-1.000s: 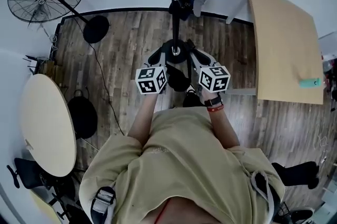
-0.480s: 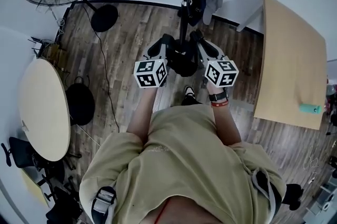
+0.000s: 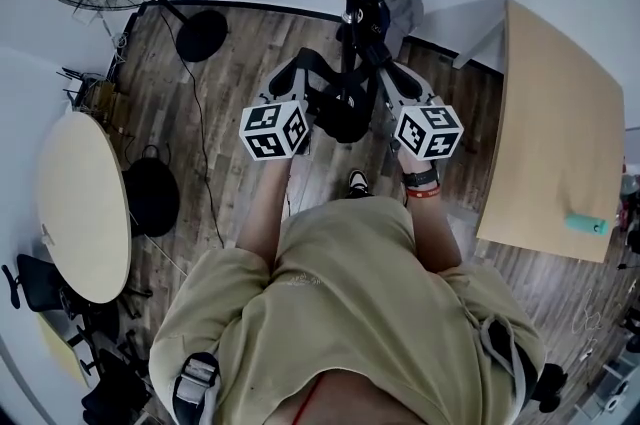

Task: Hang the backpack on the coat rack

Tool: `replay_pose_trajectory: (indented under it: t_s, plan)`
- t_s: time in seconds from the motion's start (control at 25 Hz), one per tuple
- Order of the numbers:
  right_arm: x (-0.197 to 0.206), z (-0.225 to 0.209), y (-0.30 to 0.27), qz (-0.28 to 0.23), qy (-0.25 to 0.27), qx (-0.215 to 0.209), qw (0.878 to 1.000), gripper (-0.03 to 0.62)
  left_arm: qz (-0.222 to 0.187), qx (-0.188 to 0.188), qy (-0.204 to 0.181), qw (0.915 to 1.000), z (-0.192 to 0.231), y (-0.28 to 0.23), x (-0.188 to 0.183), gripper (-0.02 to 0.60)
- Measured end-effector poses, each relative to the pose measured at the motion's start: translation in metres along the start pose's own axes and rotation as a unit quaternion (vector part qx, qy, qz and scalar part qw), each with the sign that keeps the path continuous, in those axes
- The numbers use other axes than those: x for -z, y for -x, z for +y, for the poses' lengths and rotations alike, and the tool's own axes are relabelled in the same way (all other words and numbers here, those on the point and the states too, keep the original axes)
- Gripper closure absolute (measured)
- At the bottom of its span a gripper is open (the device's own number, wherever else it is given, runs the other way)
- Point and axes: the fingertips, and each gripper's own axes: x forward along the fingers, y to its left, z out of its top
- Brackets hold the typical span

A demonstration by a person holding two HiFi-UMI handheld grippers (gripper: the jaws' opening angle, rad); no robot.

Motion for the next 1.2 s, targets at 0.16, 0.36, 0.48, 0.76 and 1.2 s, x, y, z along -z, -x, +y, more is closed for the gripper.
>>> replay_pose_trajectory:
  t_s: [0.16, 0.36, 0.48, 0.76, 1.2]
  plan:
    - [-0.009, -0.006, -0.01, -0.005, -0.004, -0.013, 1.0, 0.516, -0.01, -0.005, 0.009, 0.9999, 0.003, -0.009, -0.011, 0.557]
    - [-0.025, -0.003, -0.022, -0.014, -0.014, -0.036, 0.999, 0.516, -0.022, -0.011, 0.012, 0.9996, 0.006, -0.015, -0.027, 0.557]
    - [-0.035, -0.002, -0.029, -0.02, -0.02, -0.05, 0.998, 0.516, -0.031, -0.013, 0.016, 0.9993, 0.008, -0.02, -0.036, 0.557]
    - [-0.057, -0.012, -0.04, -0.035, -0.026, -0.056, 0.997, 0.516, -0.047, -0.015, 0.019, 0.9986, 0.012, -0.035, -0.055, 0.557]
    - [-0.066, -0.061, -0.055, -0.033, -0.03, -0.022, 0.999, 0.516, -0.041, -0.022, 0.022, 0.9987, 0.019, -0.07, -0.055, 0.557]
